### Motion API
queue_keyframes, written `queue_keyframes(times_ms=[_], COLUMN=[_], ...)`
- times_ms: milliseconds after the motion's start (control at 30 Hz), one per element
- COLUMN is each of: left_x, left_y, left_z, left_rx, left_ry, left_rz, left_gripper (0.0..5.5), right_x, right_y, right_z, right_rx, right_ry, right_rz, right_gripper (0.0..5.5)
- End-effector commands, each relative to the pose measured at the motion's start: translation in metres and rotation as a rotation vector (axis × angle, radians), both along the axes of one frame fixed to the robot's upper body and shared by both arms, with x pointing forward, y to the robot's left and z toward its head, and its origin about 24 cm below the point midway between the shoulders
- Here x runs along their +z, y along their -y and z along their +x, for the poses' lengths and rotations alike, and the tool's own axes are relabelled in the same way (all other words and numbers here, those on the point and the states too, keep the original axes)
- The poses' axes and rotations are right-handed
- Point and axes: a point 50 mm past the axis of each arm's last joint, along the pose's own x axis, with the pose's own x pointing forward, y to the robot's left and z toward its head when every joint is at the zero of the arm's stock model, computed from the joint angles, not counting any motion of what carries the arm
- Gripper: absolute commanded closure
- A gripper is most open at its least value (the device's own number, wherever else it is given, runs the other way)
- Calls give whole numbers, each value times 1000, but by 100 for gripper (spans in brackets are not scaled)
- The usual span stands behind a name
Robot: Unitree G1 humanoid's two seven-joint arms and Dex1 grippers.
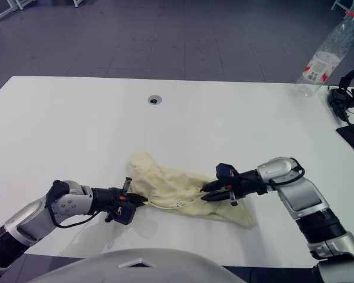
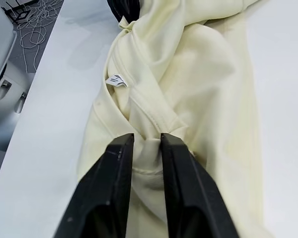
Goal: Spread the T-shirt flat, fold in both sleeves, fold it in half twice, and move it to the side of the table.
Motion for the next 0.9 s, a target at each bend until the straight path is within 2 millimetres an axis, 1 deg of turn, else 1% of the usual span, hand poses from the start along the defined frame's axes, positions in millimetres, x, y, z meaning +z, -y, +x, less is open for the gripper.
queue_keyframes(times_ms=[33,100,300,433,500,567,600,667,767,833,900], left_x=[-45,-45,-45,-45,-44,-42,-41,-41,-41,-41,-41], left_y=[-34,-34,-33,-33,-31,-28,-28,-29,-31,-31,-32], left_z=[-20,-21,-21,-21,-21,-21,-21,-20,-21,-22,-22], left_rx=[64,63,62,62,63,70,72,60,65,66,69], left_ry=[-179,-180,-179,-178,-178,-183,-183,-181,-184,-186,-188], left_rz=[312,311,308,306,284,251,246,253,258,262,266], left_gripper=[550,550,550,550,550,550,550,550,550,550,550], right_x=[1,-2,-5,-2,5,22,32,48,62,59,50], right_y=[1,2,2,2,0,-3,-3,-3,-5,-4,-2], right_z=[4,3,1,1,1,0,-4,-20,-42,-59,-74], right_rx=[3,11,24,22,15,18,31,51,89,119,150], right_ry=[34,36,47,57,92,142,169,213,234,212,188], right_rz=[-24,-37,-51,-41,-13,29,47,61,67,27,-43], right_gripper=[523,549,549,549,549,549,549,549,549,549,549])
